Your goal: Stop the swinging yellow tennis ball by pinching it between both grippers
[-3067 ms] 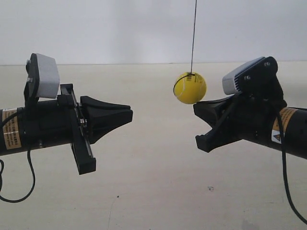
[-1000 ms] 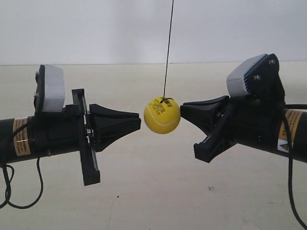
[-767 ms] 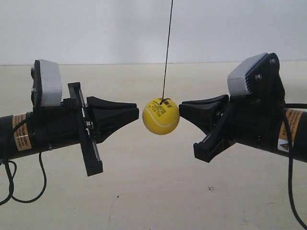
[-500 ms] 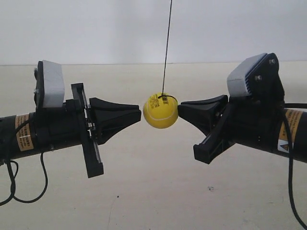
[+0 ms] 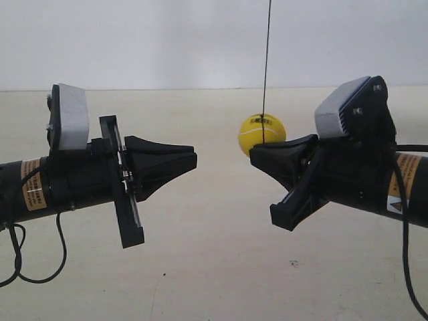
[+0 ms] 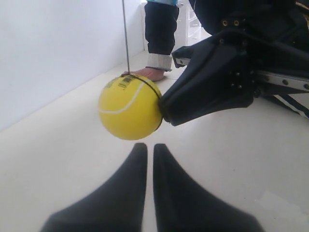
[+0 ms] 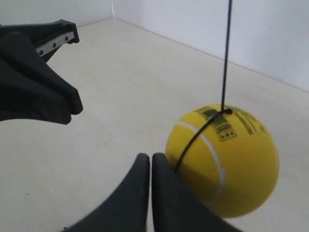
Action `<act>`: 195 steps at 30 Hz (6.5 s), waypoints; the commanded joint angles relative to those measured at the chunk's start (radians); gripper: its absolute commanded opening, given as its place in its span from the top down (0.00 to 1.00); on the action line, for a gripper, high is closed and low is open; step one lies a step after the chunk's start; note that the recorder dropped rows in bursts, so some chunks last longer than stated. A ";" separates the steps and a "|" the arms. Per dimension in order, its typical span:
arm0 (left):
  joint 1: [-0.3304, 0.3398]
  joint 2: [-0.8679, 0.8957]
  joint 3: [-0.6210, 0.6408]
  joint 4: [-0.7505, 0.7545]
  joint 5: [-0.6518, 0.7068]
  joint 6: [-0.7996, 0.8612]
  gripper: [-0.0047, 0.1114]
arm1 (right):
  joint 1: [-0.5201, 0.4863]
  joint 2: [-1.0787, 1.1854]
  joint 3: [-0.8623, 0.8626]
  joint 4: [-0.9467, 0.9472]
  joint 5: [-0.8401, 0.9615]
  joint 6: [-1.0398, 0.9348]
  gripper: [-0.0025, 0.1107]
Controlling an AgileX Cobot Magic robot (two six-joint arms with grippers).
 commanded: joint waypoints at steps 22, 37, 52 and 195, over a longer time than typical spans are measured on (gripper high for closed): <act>-0.006 0.002 -0.006 0.013 -0.008 0.002 0.92 | 0.001 0.000 0.004 0.054 0.036 -0.049 0.98; -0.076 0.077 -0.059 -0.046 0.024 0.033 0.92 | 0.001 0.000 0.004 0.046 0.034 -0.033 0.98; -0.076 0.077 -0.059 -0.032 0.024 0.033 0.92 | 0.001 0.000 0.004 0.136 0.121 -0.119 0.98; -0.108 0.022 -0.052 -0.077 0.194 0.077 0.92 | 0.001 -0.129 0.076 0.020 0.162 -0.086 0.98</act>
